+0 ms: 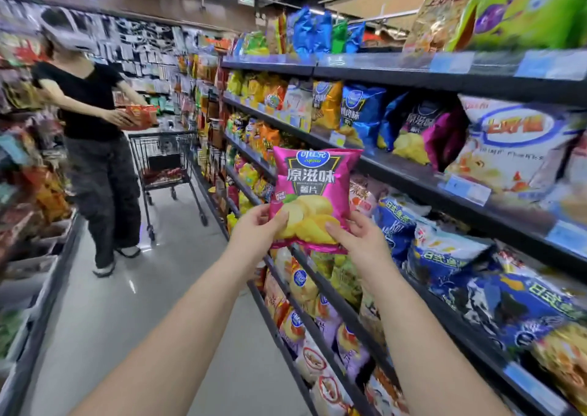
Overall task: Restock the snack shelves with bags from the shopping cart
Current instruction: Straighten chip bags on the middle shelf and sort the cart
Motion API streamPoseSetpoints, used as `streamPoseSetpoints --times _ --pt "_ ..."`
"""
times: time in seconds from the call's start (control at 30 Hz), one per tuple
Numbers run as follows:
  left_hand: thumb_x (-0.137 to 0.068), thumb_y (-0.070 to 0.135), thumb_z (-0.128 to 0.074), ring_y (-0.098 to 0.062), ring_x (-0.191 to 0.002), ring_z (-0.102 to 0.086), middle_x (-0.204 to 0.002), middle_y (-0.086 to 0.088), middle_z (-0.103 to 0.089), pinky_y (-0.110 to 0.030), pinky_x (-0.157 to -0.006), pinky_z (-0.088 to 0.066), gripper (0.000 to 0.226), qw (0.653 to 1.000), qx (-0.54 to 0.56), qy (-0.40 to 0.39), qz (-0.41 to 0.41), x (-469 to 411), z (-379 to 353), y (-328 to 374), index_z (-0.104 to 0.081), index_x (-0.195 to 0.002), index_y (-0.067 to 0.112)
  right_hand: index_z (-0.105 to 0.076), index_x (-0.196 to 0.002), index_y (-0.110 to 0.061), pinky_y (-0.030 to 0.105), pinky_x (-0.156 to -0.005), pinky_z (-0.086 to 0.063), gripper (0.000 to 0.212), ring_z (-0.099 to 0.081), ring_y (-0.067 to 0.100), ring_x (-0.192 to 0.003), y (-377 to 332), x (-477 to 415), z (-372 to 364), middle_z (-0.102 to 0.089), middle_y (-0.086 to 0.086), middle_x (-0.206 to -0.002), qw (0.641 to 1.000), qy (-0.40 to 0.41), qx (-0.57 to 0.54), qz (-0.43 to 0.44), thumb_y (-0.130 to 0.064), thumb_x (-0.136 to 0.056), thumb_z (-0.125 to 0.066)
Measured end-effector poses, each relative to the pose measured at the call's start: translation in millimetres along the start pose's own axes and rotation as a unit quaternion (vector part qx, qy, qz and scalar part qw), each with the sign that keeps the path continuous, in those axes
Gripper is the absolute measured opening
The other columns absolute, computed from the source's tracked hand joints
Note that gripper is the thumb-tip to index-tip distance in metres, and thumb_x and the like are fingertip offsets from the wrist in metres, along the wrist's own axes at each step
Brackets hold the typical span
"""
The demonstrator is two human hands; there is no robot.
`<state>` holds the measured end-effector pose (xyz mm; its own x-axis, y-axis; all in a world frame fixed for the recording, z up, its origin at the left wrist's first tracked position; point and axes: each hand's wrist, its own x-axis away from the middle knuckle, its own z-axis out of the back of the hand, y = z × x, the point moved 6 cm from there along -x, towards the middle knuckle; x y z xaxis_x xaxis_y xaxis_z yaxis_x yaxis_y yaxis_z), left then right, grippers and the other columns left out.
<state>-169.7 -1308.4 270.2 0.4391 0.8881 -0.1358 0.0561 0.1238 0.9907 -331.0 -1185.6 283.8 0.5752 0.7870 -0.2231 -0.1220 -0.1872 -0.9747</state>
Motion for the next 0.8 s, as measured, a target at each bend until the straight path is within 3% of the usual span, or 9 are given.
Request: streamPoseSetpoints --times 0.17,0.3,0.33,0.43,0.53,0.6,0.7,0.8 --pt "-0.092 0.039 -0.065 -0.003 -0.092 -0.062 -0.105 0.008 -0.065 -0.015 -0.068 -0.044 0.039 0.997 -0.017 -0.062 -0.049 -104 -8 32 -0.056 -0.127 0.023 -0.054 -0.092 -0.029 0.006 -0.065 -0.045 0.027 -0.060 -0.013 -0.070 -14 -82 -12 -0.063 -0.018 -0.089 0.996 0.079 0.005 0.032 -0.016 -0.082 -0.075" --pt "-0.093 0.038 -0.064 0.009 -0.078 -0.053 -0.092 0.016 -0.059 -0.005 -0.058 -0.041 0.030 0.988 -0.047 -0.114 -0.090 -174 -20 52 -0.055 -0.120 0.028 -0.059 -0.092 -0.025 0.018 -0.077 -0.051 0.021 -0.068 0.002 -0.082 -21 -127 -12 -0.072 -0.003 -0.096 0.986 0.160 0.032 0.041 -0.019 -0.082 -0.076" --pt "-0.092 0.038 -0.064 0.010 -0.075 -0.053 -0.089 0.017 -0.058 -0.005 -0.058 -0.041 0.028 0.985 -0.053 -0.129 -0.099 -189 -27 56 -0.054 -0.117 0.029 -0.058 -0.091 -0.026 0.016 -0.074 -0.050 0.020 -0.066 -0.001 -0.081 -24 -136 -10 -0.071 -0.005 -0.095 0.982 0.181 0.037 0.043 -0.021 -0.082 -0.076" --pt "-0.092 0.034 -0.066 0.008 -0.065 -0.056 -0.083 0.012 -0.060 -0.006 -0.057 -0.041 0.022 0.974 -0.045 -0.191 -0.115 -226 -59 61 -0.056 -0.108 0.024 -0.055 -0.095 -0.026 0.005 -0.054 -0.043 0.019 -0.058 -0.007 -0.079 -33 -152 5 -0.060 -0.013 -0.092 0.966 0.243 0.064 0.055 -0.026 -0.086 -0.072" --pt "-0.088 0.037 -0.070 -0.007 -0.069 -0.057 -0.077 0.003 -0.060 -0.016 -0.066 -0.044 0.017 0.960 -0.021 -0.251 -0.119 -253 -100 61 -0.060 -0.093 0.025 -0.058 -0.103 -0.024 0.018 -0.068 -0.046 0.029 -0.061 0.011 -0.095 -40 -161 31 -0.063 -0.004 -0.103 0.941 0.305 0.127 0.068 -0.037 -0.083 -0.073" --pt "-0.083 0.041 -0.075 -0.015 -0.080 -0.062 -0.084 0.001 -0.064 -0.024 -0.074 -0.049 0.025 0.952 -0.003 -0.281 -0.119 -267 -129 63 -0.061 -0.098 0.027 -0.058 -0.104 -0.025 0.026 -0.076 -0.047 0.032 -0.061 0.016 -0.098 -45 -164 51 -0.064 -0.002 -0.105 0.927 0.336 0.153 0.067 -0.041 -0.080 -0.074" --pt "-0.082 0.030 -0.078 -0.020 -0.089 -0.067 -0.099 -0.009 -0.068 -0.034 -0.081 -0.053 0.043 0.946 0.007 -0.298 -0.124 -279 -169 70 -0.058 -0.118 0.020 -0.054 -0.110 -0.024 0.019 -0.073 -0.044 0.036 -0.057 0.011 -0.094 -59 -167 78 -0.059 -0.004 -0.106 0.910 0.367 0.185 0.056 -0.037 -0.083 -0.073" --pt "-0.080 0.020 -0.080 -0.025 -0.092 -0.069 -0.106 -0.018 -0.068 -0.037 -0.085 -0.055 0.052 0.933 0.059 -0.337 -0.114 -286 -204 77 -0.054 -0.126 0.019 -0.056 -0.107 -0.021 0.025 -0.075 -0.042 0.033 -0.055 0.013 -0.090 -71 -171 106 -0.060 -0.003 -0.101 0.888 0.399 0.220 0.059 -0.037 -0.083 -0.072"
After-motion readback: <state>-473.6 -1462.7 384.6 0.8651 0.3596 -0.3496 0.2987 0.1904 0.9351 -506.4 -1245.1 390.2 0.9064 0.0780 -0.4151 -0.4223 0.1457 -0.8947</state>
